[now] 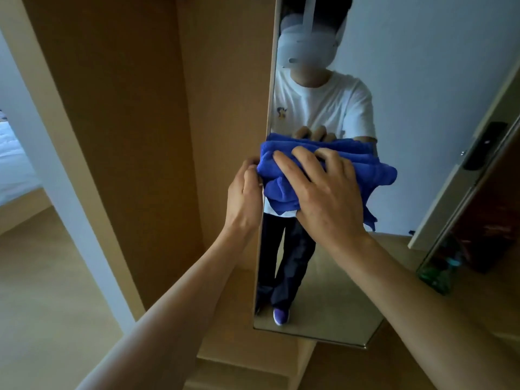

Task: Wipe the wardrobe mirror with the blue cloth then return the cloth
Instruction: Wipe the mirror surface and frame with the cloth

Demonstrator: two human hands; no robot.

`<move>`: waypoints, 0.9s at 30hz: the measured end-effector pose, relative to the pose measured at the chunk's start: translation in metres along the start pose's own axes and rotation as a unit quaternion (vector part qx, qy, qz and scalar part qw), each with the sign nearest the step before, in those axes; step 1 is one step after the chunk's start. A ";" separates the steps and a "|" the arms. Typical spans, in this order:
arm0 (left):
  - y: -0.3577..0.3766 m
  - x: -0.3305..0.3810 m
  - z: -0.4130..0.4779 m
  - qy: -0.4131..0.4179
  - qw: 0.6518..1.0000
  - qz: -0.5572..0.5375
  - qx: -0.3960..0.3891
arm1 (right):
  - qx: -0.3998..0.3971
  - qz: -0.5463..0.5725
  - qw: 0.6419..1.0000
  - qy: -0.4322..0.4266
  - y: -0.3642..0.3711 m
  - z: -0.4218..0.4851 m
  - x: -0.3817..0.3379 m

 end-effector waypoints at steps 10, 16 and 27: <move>-0.015 -0.095 -0.029 -0.089 0.996 0.015 -0.014 | -0.032 0.004 0.999 0.024 0.033 -0.097 -0.029; -0.023 -0.145 -0.047 -0.124 0.992 0.022 -0.011 | -0.049 0.018 0.998 0.031 0.050 -0.144 -0.046; -0.033 -0.236 -0.074 -0.164 0.985 0.036 -0.027 | -0.089 0.039 0.994 0.049 0.086 -0.237 -0.076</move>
Point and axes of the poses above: each hand's wrist, its own z-axis towards the middle knuckle, its own y-axis out of the palm, x = y × z, the point moved 9 cm from there along z, towards the middle knuckle, and after that the axes turned 13 degrees about x, right-handed, at the moved point
